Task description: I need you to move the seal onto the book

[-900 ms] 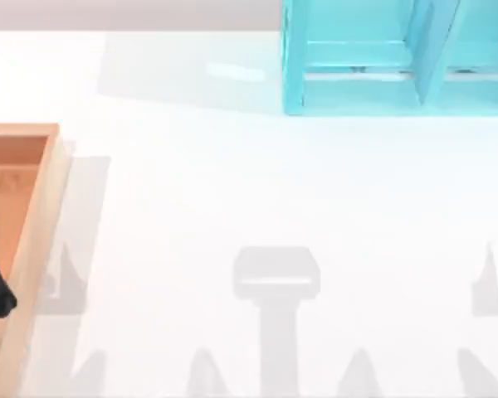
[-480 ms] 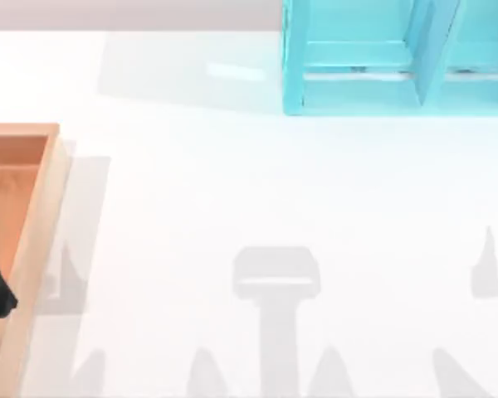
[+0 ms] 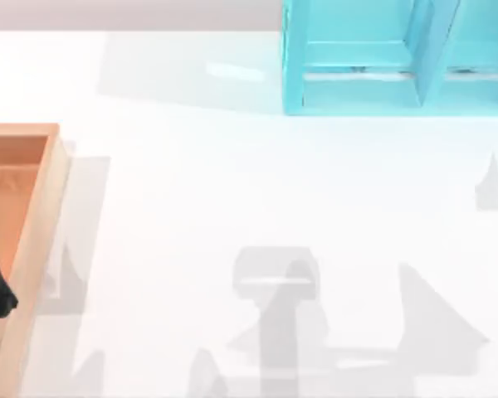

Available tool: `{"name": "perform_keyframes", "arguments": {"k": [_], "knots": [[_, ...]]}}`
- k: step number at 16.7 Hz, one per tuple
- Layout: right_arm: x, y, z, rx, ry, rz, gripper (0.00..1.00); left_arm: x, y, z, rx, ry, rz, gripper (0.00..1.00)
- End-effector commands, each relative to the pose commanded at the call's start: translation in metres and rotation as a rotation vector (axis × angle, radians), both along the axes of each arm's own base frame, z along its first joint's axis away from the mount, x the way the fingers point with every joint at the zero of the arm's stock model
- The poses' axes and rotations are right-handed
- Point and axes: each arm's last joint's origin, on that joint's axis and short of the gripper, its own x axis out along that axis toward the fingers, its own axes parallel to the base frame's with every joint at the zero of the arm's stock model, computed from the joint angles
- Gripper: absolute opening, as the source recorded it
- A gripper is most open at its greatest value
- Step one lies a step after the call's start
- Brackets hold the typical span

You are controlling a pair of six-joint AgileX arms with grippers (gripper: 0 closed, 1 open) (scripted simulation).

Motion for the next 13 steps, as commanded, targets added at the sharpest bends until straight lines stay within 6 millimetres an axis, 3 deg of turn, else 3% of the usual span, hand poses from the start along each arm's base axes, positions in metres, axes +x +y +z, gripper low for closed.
{"name": "perform_keyframes", "arguments": {"k": [3,7,10,13], "knots": [[0.057,-0.026,-0.011,0.001,0.04,-0.006,1.0,0.0,0.0,0.0,0.0,0.0,0.0,1.0],[0.122,-0.065,-0.064,0.017,0.106,-0.003,1.0,0.0,0.0,0.0,0.0,0.0,0.0,1.0],[0.151,-0.089,-0.111,0.029,0.141,0.004,1.0,0.0,0.0,0.0,0.0,0.0,0.0,1.0],[0.164,-0.104,-0.145,0.033,0.154,0.012,1.0,0.0,0.0,0.0,0.0,0.0,0.0,1.0]]}}
